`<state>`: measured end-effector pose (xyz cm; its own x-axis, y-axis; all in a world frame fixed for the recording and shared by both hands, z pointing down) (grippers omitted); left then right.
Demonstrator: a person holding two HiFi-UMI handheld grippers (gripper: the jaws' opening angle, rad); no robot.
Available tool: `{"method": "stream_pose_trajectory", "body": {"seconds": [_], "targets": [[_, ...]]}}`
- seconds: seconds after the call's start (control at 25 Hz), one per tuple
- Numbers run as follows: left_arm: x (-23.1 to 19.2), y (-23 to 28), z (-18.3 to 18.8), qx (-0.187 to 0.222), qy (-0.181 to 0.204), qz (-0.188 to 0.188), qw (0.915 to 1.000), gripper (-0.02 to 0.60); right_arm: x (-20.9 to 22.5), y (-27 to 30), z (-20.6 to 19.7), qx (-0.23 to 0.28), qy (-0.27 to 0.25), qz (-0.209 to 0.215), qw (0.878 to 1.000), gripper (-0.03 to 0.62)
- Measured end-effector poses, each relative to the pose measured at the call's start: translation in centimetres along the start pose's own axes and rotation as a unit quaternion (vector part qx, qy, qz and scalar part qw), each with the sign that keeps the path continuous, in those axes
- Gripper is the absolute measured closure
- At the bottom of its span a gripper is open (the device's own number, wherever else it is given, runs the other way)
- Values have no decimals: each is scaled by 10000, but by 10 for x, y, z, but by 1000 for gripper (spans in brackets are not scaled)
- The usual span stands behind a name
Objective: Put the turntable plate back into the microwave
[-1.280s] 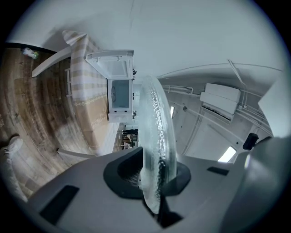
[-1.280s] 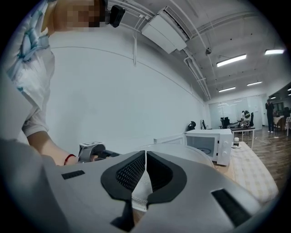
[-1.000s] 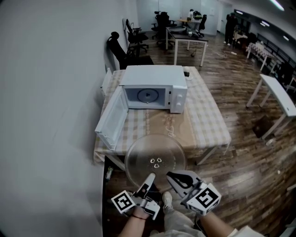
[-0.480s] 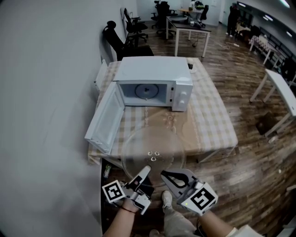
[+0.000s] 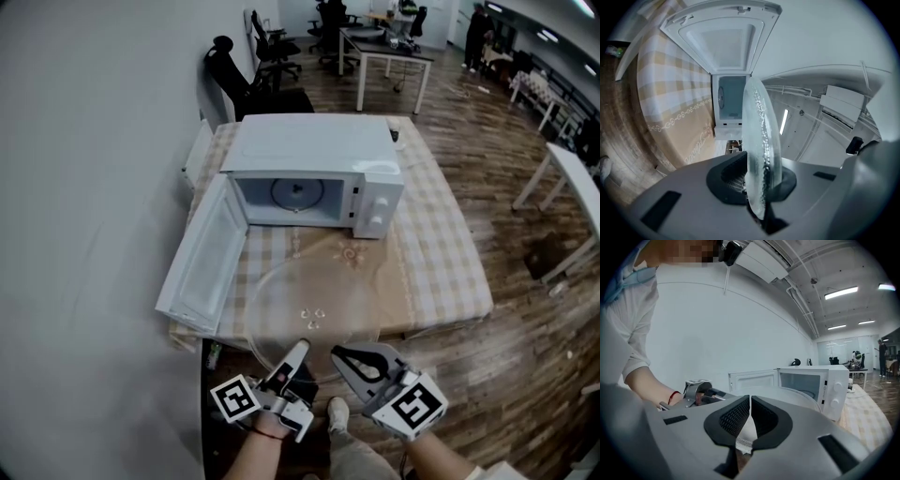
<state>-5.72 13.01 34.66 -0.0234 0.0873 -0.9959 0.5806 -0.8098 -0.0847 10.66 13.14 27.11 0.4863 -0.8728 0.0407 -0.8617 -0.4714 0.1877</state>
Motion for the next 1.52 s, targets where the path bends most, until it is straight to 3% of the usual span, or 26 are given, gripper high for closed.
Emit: {"method": "stream_pose_trajectory", "body": {"seconds": [0.6, 0.88, 1.52], "targets": [[-32, 69, 36, 653, 76, 58, 9978, 558, 90, 45, -14, -41, -227, 289, 9993, 560], [-48, 95, 58, 945, -20, -63, 9955, 558, 122, 71, -15, 70, -463, 200, 9987, 560], [-72, 136, 99, 1104, 96, 8, 9938, 558, 163, 114, -27, -83, -218, -157, 9996, 560]]}}
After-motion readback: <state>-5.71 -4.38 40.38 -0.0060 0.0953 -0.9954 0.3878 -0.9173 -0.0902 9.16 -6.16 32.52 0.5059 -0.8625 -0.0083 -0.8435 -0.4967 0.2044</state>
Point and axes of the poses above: the fingertips, and each gripper's own axes: y forward along the fingers, x to its right, z out of its top, the point moved 8 cm from there along -y, backward along the fingers, and after that the axes turned 3 degrees about z, right-handed, at the moved point
